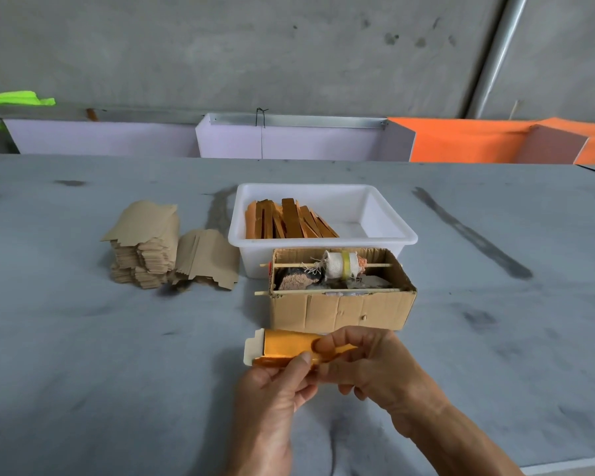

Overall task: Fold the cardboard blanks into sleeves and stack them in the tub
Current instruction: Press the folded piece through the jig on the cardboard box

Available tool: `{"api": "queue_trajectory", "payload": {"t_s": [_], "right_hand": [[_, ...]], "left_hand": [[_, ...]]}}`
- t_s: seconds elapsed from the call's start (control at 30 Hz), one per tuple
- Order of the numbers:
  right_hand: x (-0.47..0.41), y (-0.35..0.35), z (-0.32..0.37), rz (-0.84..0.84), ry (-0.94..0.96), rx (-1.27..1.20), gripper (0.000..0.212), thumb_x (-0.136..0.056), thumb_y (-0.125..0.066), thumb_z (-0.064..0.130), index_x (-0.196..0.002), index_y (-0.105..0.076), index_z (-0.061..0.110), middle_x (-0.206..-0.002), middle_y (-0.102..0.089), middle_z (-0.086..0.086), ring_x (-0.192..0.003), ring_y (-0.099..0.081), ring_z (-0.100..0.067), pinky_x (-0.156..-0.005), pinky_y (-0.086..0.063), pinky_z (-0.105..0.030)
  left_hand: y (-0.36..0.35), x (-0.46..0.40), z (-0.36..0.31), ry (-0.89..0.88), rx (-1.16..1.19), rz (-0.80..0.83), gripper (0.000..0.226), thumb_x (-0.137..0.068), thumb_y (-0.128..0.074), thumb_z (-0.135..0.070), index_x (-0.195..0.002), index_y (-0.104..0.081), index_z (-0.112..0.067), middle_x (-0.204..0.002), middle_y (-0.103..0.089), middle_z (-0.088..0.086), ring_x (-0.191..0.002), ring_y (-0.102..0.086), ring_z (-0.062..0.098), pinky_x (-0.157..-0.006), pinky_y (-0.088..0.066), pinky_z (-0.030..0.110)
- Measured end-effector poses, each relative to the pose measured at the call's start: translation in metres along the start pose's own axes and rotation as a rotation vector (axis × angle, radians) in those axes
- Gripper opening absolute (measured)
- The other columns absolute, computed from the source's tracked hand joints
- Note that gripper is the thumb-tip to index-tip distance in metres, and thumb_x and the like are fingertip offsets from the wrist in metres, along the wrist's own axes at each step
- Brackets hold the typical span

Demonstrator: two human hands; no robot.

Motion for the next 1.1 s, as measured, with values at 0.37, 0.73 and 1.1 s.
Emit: {"api": "queue_trajectory", "payload": {"t_s": [0.37, 0.73, 1.1], "right_hand": [[-0.001, 0.002, 0.008, 0.037, -0.013, 0.06, 0.016, -0.072, -0.077, 0.0, -0.083, -0.07, 0.008, -0.058, -0.066, -0.002, -0.045, -0.052, -0.006, -0.043, -0.038, -0.013], [0.01, 0.002, 0.001, -0.281, 0.098, 0.149, 0.036, -0.072, -0.075, 0.003, -0.093, -0.054, 0.023, -0.069, -0.07, -0.009, -0.057, -0.062, -0.017, -0.058, -0.054, -0.031], [0.02, -0.006, -0.022, -0.439, 0.032, -0.344, 0.045, -0.073, -0.079, 0.007, -0.093, -0.044, 0.028, -0.065, -0.072, 0.004, -0.052, -0.062, -0.003, -0.054, -0.047, -0.019]], "left_hand": [[0.0, -0.006, 0.006, 0.028, 0.04, -0.176, 0.015, -0.073, -0.072, 0.005, -0.077, -0.066, -0.008, -0.063, -0.07, 0.006, -0.066, -0.065, 0.026, -0.06, -0.047, 0.03], [0.008, -0.006, 0.002, -0.049, 0.082, -0.295, 0.026, -0.069, -0.075, 0.007, -0.093, -0.065, 0.003, -0.083, -0.069, 0.02, -0.07, -0.067, 0.032, -0.061, -0.053, 0.034], [0.001, -0.005, -0.007, -0.041, 0.224, -0.347, 0.021, -0.071, -0.074, 0.006, -0.086, -0.063, -0.005, -0.078, -0.065, 0.014, -0.063, -0.061, 0.023, -0.066, -0.051, 0.031]]}}
Point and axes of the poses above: each hand's wrist, its own x-axis away from the middle knuckle, its own y-axis out of the back of the hand, z = x × y, the point moved 8 cm from there along -x, towards the middle knuckle
